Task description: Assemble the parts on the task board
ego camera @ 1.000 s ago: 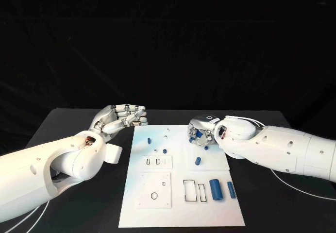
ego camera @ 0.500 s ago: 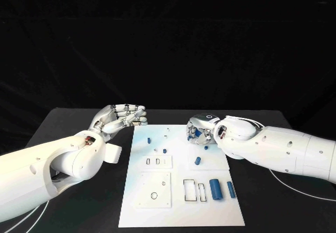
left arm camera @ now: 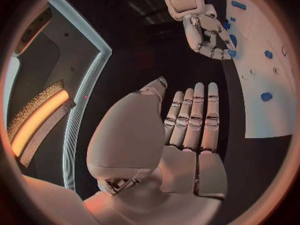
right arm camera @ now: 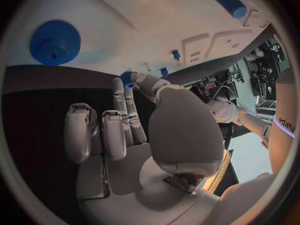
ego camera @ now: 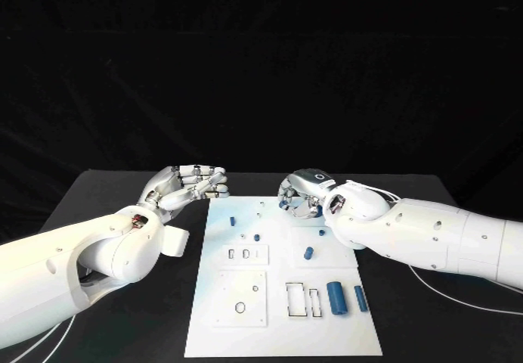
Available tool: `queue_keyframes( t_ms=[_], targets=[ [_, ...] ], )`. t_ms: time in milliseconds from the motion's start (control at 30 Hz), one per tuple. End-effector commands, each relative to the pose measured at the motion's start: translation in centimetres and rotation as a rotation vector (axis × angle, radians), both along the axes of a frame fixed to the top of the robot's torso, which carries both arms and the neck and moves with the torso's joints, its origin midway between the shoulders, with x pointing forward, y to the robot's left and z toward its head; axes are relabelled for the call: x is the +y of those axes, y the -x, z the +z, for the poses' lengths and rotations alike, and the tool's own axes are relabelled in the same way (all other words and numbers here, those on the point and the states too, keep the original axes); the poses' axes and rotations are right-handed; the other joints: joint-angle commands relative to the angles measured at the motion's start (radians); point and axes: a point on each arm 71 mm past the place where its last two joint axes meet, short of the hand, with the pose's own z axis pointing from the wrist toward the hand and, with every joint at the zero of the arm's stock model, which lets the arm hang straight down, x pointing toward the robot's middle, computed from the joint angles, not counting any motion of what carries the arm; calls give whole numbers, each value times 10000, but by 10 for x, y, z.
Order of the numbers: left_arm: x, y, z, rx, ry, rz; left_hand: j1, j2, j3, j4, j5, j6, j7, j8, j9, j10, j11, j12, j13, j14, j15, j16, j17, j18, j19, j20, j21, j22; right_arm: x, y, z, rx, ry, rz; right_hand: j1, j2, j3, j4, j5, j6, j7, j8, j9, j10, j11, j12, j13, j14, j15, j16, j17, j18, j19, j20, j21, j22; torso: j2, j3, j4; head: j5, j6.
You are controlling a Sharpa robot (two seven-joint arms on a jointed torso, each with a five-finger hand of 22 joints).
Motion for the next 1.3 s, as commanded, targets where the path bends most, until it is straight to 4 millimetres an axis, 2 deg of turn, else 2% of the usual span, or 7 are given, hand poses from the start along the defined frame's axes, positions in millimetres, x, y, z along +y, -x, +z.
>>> queue_keyframes(
  t_ms=[33, 233, 267, 467, 800, 1033, 1300],
  targets=[
    [-2, 0, 2, -63, 84, -193, 33, -56, 63, -6, -45, -71, 247, -66, -6, 6, 40, -46, -12, -31, 14, 8, 15, 133, 79, -1, 48, 8, 6, -3, 4, -471, -318, -132, 256, 266, 51, -62, 27, -39, 22, 68, 225, 218, -209, -45, 12, 662, -56, 2, 418, -99, -34, -19, -13, -8, 12, -21, 7, 4, 8],
    [-5, 0, 2, -54, 111, -248, 33, -56, 63, -6, -45, -71, 247, -66, -6, 6, 40, -46, -12, -31, 14, 8, 15, 133, 79, -1, 48, 8, 21, -11, 1, -279, -291, -56, 220, 241, 62, -67, 22, -90, 41, 66, 261, 187, -188, -76, 8, 665, -41, 12, 435, -101, -37, -12, -12, -1, 21, -20, 25, 17, 1],
    [-5, 0, 2, -54, 117, -262, 33, -56, 63, -6, -45, -71, 247, -66, -6, 6, 40, -46, -12, -31, 14, 8, 15, 133, 79, -1, 48, 8, 23, -12, 1, -241, -274, -55, 198, 270, 75, -86, -648, -136, 20, 84, 337, 177, -198, -108, 13, 666, -39, 19, 435, -99, -48, 2, -16, 6, 22, -28, 30, 15, 1],
    [-7, -1, 2, -64, 135, -308, 34, -56, 63, -6, -45, -71, 247, -66, -6, 6, 40, -46, -12, -32, 14, 8, 16, 133, 79, -1, 48, 8, 33, -18, -2, -107, -183, -10, 178, 259, 72, -83, -642, -146, 31, 84, 349, 174, -189, -114, 14, 667, -35, 21, 437, -98, -50, 2, -18, 5, 31, -40, 56, 20, -20],
    [-8, -2, 8, -178, 146, -347, 49, -57, 80, -17, -46, -77, 248, -70, -6, 4, 42, -57, -13, -35, 14, 9, 28, 132, 80, -3, 53, 9, 38, -24, -6, 48, -41, -60, 130, 233, 77, -75, -611, -199, 52, 67, 373, 145, -168, -143, 12, 665, -21, 21, 429, -99, -51, 9, -17, 14, 88, -95, 94, 16, 17],
    [-10, -3, 10, -227, 156, -378, 49, -57, 80, -17, -46, -77, 248, -70, -6, 4, 42, -57, -13, -35, 14, 9, 28, 132, 80, -3, 53, 9, 41, -26, -9, 256, 87, -50, 43, 200, 71, -42, -610, -270, 75, 41, 403, 103, -142, -181, 9, 668, 1, 32, 447, -105, -42, 24, -7, 41, 88, -70, 99, 40, -16],
    [-12, -5, 13, -280, 166, -417, 59, -64, 98, -27, -50, -87, 251, -76, -7, 0, 46, -75, -13, -44, 16, 7, 47, 130, 80, -5, 59, 9, 44, -26, -12, 433, 208, 4, -7, 163, 67, -28, -610, -321, 89, 20, 422, 72, -127, -208, 7, 667, 14, 36, 449, -97, -66, 36, -33, 10, 89, -82, 86, 62, -53]
  ],
)
